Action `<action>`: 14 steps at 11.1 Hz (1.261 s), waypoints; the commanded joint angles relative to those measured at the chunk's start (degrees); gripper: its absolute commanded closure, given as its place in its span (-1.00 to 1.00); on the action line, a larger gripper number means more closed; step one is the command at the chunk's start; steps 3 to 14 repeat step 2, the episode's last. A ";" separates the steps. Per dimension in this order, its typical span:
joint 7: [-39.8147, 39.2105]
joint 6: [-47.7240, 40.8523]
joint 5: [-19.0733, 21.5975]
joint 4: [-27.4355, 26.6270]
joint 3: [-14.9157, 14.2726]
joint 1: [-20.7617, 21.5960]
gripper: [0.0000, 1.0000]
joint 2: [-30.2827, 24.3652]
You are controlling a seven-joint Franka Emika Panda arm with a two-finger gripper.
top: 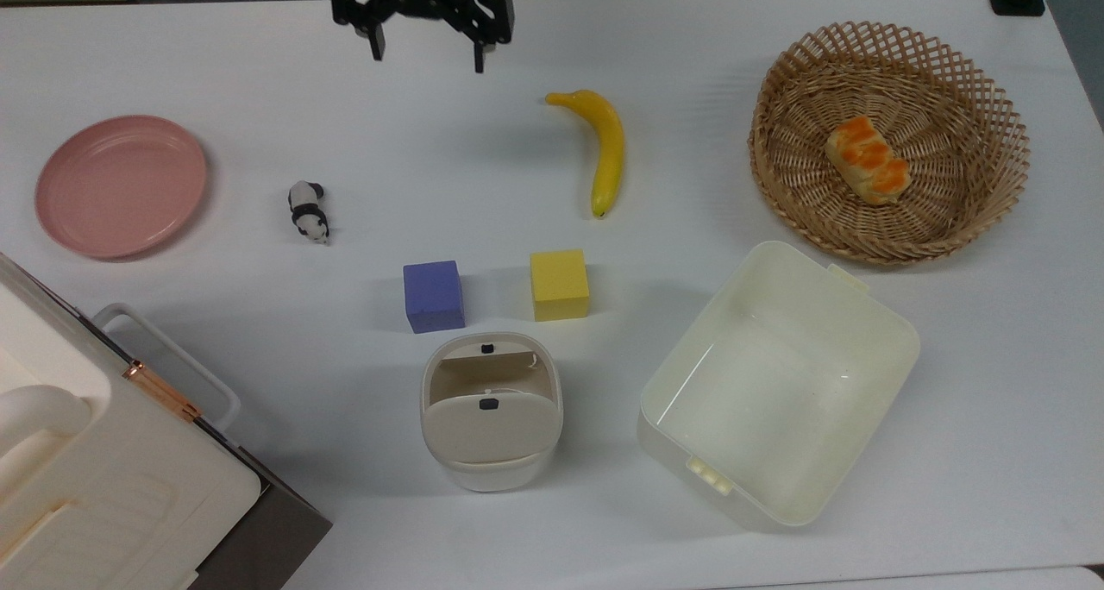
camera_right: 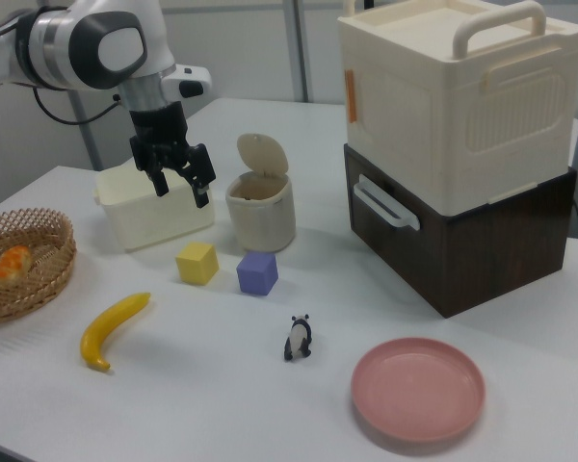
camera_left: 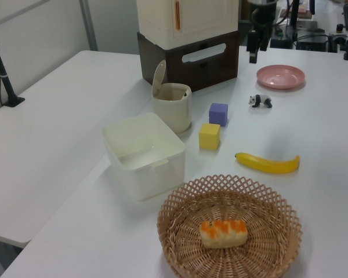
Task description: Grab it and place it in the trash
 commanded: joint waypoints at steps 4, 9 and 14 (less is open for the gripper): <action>0.72 -1.15 1.34 -1.04 0.03 -0.17 -1.00 -1.24; 0.72 -1.15 1.34 -1.04 0.03 -0.17 -1.00 -1.24; 0.72 -1.15 1.34 -1.04 0.03 -0.17 -1.00 -1.24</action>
